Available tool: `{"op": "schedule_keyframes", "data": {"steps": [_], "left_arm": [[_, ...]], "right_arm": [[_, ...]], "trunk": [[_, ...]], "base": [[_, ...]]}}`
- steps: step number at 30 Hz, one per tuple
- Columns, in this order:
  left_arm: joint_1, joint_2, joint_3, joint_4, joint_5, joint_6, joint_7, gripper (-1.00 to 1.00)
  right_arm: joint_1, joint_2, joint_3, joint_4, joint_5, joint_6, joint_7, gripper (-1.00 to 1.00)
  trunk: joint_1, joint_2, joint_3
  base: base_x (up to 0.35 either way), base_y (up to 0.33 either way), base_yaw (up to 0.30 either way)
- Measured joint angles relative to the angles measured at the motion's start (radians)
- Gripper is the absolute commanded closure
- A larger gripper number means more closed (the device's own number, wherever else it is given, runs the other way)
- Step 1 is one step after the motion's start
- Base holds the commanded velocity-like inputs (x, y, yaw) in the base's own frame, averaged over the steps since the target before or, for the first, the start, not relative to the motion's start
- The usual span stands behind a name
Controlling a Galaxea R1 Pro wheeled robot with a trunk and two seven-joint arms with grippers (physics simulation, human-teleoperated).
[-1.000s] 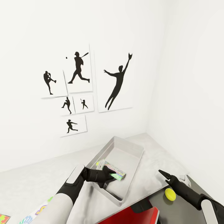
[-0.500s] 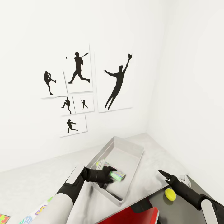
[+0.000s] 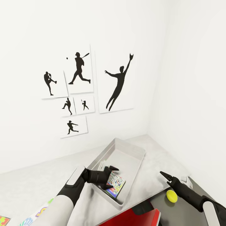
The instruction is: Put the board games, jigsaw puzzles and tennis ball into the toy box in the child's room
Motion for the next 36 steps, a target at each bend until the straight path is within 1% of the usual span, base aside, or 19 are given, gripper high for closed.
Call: {"op": "schedule_keyframes", "data": {"steps": [4, 16, 29, 36], "left_arm": [[0.000, 0.000, -0.001, -0.001, 0.012, 0.001, 0.000, -1.00], [0.000, 0.000, -0.002, -0.012, 0.016, 0.009, -0.003, -1.00], [0.001, 0.000, -0.009, -0.107, 0.018, 0.073, -0.008, -1.00], [0.010, 0.000, -0.010, -0.229, 0.024, 0.094, -0.010, -1.00]], "right_arm": [[0.000, 0.000, 0.000, 0.000, 0.000, 0.000, 0.000, -1.00], [0.000, 0.000, 0.000, 0.000, 0.000, 0.000, 0.000, -1.00], [0.000, 0.000, 0.001, 0.000, -0.001, 0.000, 0.000, -1.00], [0.000, 0.000, 0.001, 0.000, -0.001, 0.000, 0.001, -1.00]], "trunk": [[0.000, 0.000, 0.000], [0.000, 0.000, 0.000], [0.000, 0.000, 0.000], [0.000, 0.000, 0.000]], "base": [[0.000, 0.000, 0.000], [0.000, 0.000, 0.000], [0.000, 0.000, 0.000], [0.000, 0.000, 0.000]]}}
